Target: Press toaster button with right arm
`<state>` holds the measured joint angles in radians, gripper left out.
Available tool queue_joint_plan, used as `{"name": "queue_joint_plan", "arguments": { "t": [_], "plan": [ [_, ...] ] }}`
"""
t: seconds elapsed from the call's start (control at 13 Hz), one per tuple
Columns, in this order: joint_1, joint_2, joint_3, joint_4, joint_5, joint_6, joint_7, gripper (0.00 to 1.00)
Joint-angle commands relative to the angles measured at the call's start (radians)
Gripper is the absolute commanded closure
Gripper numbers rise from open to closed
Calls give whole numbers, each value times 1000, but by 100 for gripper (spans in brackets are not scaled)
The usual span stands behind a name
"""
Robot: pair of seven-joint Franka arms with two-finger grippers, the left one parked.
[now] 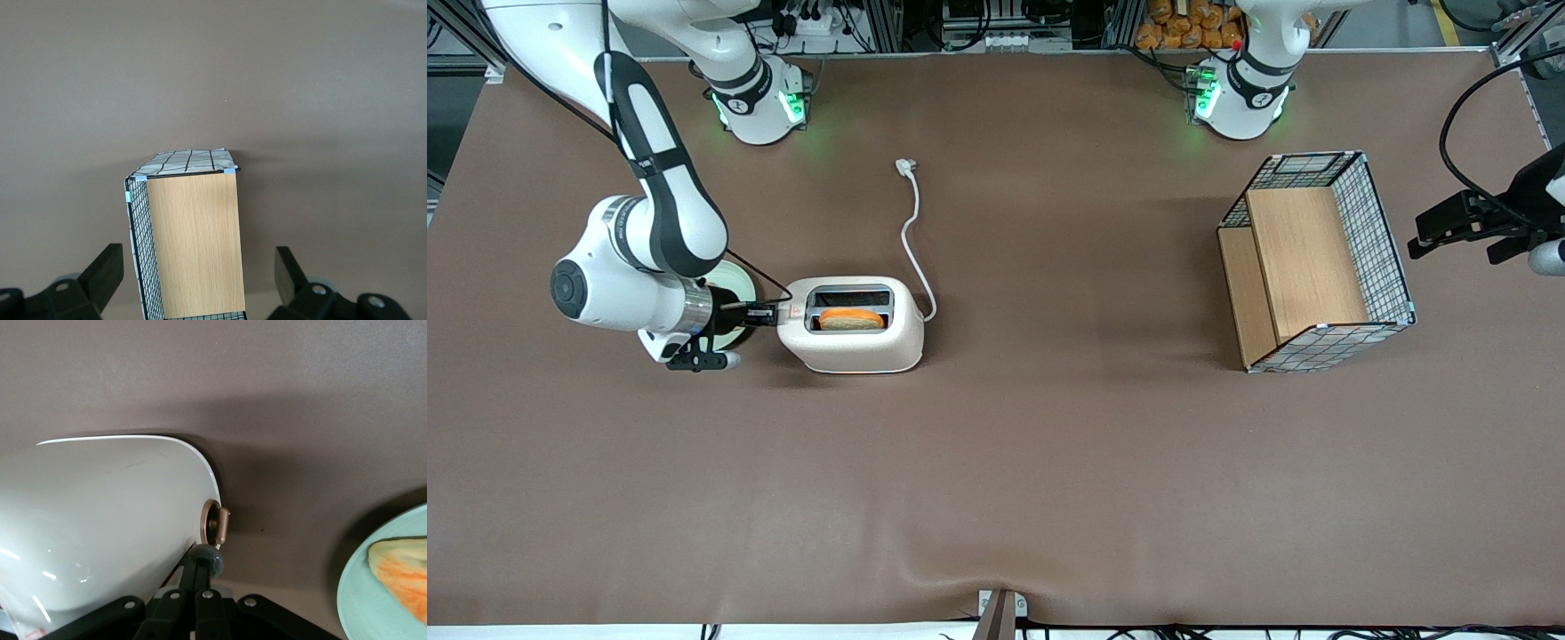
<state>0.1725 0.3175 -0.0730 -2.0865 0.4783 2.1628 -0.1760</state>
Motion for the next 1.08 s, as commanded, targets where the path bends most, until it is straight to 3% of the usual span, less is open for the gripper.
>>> {"name": "queue_joint_plan", "arguments": {
  "t": [0.0, 0.69, 1.0],
  "plan": [
    [-19, 26, 9, -15, 26, 20, -54, 100],
    [-33, 49, 9, -14, 49, 25, -160, 100],
    [-27, 58, 9, -14, 105, 22, -204, 100]
  ]
}}
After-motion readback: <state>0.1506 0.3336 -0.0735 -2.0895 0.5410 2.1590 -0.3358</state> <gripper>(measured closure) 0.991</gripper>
